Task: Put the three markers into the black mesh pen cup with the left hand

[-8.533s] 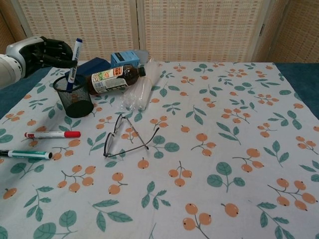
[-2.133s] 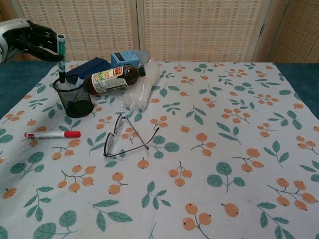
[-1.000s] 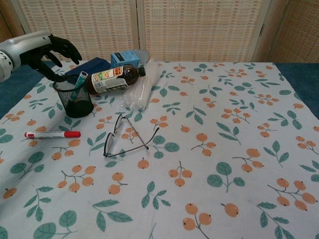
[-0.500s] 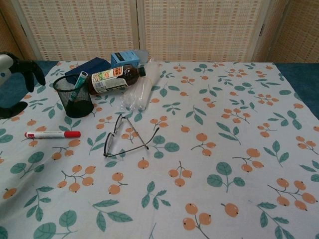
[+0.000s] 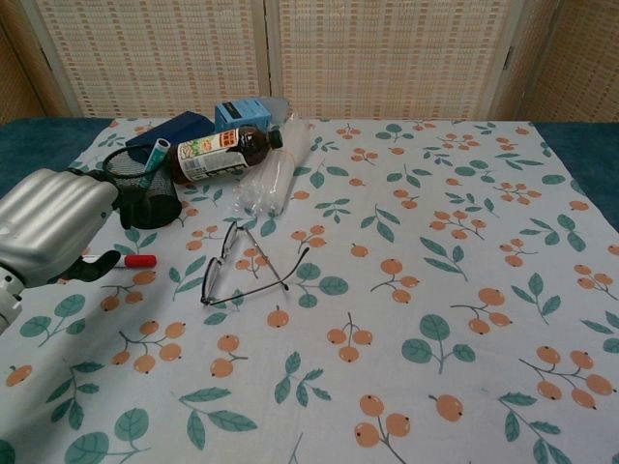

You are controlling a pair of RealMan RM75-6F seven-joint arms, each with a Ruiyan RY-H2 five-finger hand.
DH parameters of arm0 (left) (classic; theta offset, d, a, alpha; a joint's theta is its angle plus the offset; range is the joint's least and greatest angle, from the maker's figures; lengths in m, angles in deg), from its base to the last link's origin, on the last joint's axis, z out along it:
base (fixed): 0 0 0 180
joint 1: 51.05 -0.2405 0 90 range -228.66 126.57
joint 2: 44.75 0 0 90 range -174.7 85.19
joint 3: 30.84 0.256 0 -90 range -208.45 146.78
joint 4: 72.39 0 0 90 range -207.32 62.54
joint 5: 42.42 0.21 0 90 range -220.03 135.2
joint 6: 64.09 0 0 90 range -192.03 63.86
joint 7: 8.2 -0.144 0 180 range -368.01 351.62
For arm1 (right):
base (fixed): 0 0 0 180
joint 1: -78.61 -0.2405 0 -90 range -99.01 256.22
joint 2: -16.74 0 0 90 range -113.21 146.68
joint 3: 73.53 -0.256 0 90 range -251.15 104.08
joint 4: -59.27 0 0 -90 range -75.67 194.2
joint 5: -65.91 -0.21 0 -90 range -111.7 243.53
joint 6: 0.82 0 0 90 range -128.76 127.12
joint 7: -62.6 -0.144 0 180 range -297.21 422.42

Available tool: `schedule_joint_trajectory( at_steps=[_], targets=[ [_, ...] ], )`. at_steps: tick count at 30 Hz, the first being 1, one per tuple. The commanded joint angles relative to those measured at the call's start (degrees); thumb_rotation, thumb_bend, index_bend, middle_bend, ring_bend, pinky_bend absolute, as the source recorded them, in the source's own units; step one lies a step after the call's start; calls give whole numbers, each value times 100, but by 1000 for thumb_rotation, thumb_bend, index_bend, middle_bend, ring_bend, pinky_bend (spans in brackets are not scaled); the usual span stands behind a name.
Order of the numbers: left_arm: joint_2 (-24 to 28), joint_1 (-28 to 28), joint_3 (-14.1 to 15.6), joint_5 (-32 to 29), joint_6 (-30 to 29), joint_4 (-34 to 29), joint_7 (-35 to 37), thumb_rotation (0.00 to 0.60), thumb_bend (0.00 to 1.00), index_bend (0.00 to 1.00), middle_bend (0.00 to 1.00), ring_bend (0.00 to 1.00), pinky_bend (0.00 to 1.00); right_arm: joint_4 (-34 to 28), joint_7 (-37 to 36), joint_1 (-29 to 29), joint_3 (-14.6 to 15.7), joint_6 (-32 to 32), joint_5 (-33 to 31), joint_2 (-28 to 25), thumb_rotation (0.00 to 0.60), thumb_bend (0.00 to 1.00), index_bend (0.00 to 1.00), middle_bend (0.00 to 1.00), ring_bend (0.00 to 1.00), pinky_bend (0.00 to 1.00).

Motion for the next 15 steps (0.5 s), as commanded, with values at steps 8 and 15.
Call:
schedule_joint_trajectory(
  at_steps=[8, 15],
  targets=[
    [-284, 165, -287, -248, 409, 700, 303, 600, 296, 406, 417, 255, 289, 51, 7, -23, -33, 94, -138, 23, 600, 0, 160, 61, 295, 303],
    [-576, 227, -388, -477, 713, 1298, 465, 600, 297, 405, 399, 255, 286, 74, 30, -38, -53, 153, -226, 38, 600, 0, 160, 61, 295, 303]
  ],
)
